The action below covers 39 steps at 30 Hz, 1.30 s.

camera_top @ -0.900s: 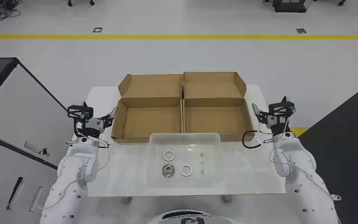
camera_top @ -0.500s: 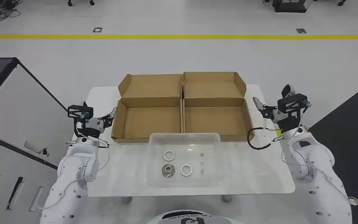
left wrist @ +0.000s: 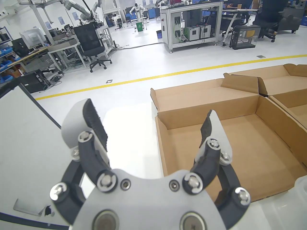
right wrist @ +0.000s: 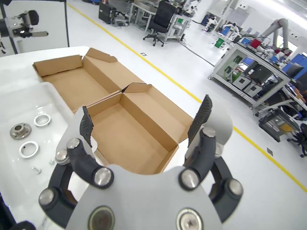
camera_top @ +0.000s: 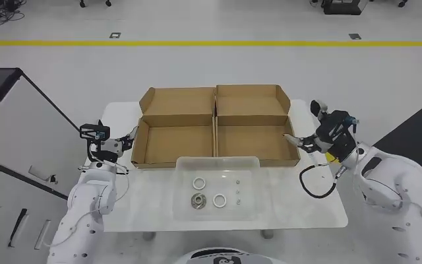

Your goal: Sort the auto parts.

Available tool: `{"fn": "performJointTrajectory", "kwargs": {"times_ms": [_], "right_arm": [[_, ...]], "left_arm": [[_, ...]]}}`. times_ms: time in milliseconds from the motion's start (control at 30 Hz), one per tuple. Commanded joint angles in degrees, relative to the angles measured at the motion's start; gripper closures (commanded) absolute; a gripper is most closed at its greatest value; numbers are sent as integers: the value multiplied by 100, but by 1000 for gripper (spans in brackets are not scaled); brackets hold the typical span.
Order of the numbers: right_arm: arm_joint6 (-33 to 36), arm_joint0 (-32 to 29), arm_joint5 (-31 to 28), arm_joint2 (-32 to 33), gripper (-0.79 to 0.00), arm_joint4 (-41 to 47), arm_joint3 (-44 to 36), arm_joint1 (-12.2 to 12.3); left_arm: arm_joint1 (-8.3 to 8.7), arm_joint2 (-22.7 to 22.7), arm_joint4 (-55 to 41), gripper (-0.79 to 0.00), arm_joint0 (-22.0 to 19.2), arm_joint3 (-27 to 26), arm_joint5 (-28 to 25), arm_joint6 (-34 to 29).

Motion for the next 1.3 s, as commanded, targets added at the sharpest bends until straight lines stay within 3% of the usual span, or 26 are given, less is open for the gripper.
{"fn": "performJointTrajectory", "kwargs": {"times_ms": [0,267,467,567,933,1267], "right_arm": [[345,121,-227,-4,-785,172,-5,37],[1576,803,-1005,-256,-785,1007,-37,216],[2665,1407,-1044,-703,-785,1973,153,375],[2792,1663,-918,-1078,-785,2021,187,520],[3241,2530,-469,-2442,-785,2796,355,1291],[3721,3688,10,-3946,-785,3620,467,2081]], "left_arm": [[0,0,0,-785,0,0,0,0],[0,0,0,-785,0,0,0,0],[0,0,0,-785,0,0,0,0],[0,0,0,-785,0,0,0,0],[0,0,0,-785,0,0,0,0],[0,0,0,-785,0,0,0,0]]}}
